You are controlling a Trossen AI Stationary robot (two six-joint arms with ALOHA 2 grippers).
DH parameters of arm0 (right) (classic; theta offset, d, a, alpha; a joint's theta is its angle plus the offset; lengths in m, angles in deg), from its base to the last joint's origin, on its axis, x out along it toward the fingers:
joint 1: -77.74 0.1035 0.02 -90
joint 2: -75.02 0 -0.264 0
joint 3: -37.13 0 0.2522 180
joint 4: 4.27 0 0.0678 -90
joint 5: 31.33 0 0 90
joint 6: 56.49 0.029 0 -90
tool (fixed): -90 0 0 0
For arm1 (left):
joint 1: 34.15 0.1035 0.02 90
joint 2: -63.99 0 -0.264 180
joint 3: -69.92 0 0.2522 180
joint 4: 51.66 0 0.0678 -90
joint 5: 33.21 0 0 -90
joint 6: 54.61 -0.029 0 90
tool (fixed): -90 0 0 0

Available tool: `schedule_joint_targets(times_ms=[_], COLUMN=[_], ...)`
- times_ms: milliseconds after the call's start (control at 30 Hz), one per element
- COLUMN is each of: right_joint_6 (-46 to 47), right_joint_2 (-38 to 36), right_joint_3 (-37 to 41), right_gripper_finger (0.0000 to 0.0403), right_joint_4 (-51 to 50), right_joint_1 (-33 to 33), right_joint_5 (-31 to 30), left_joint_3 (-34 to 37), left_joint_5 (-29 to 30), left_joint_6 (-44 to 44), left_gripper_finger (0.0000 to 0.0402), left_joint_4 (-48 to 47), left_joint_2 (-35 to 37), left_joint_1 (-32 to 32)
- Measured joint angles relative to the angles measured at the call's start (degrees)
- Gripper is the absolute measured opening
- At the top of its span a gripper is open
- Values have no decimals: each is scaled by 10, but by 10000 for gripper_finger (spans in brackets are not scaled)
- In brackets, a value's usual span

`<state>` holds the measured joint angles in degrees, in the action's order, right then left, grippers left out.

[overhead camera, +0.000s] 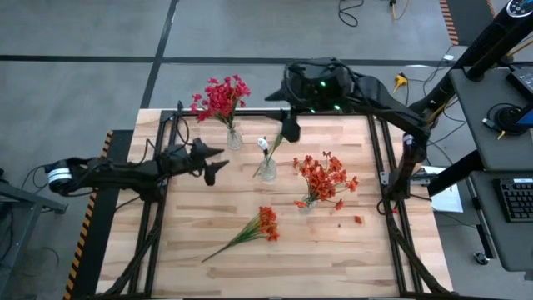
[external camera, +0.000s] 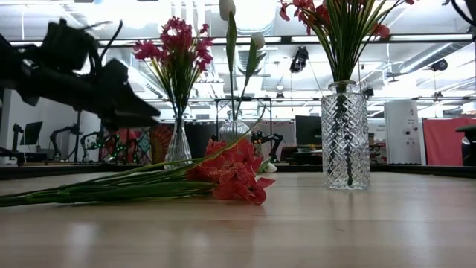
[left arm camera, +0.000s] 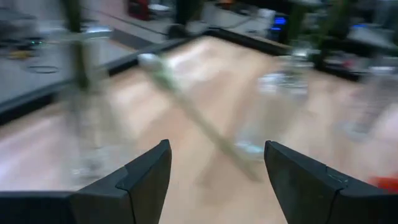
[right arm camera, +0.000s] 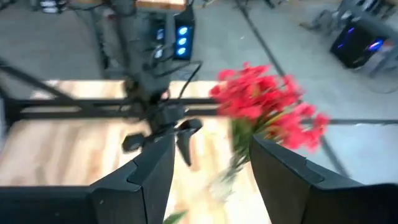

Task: Sort flowers into vase by color
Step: Put the orange sprig flower into the bottom right transparent glass vase

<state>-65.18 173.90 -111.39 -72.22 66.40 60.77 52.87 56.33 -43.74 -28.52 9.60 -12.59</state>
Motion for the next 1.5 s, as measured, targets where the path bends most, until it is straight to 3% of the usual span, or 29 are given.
schedule_joint_targets(times_ms=[167,400,567,867,1200,1500], right_joint_6=[51,117,162,249,317,365], right_joint_2=[-23,-58,-85,-89,-118,-138], right_joint_3=[0,0,0,0,1,2], right_gripper_finger=[199,195,190,187,187,187], right_joint_4=[-74,-142,-206,-324,-358,-358], right_joint_1=[49,118,143,185,227,267], right_joint_5=[0,-21,-22,-24,-73,-73], left_joint_3=[-44,-195,-287,-356,-446,-478], left_joint_5=[67,222,240,246,233,216], left_joint_6=[45,118,222,312,323,322], left_gripper_finger=[240,240,240,240,240,215], left_joint_4=[-106,-436,-583,-585,-585,-555], left_joint_2=[32,22,-19,-187,-388,-472], left_joint_1=[-129,-335,-437,-528,-554,-560])
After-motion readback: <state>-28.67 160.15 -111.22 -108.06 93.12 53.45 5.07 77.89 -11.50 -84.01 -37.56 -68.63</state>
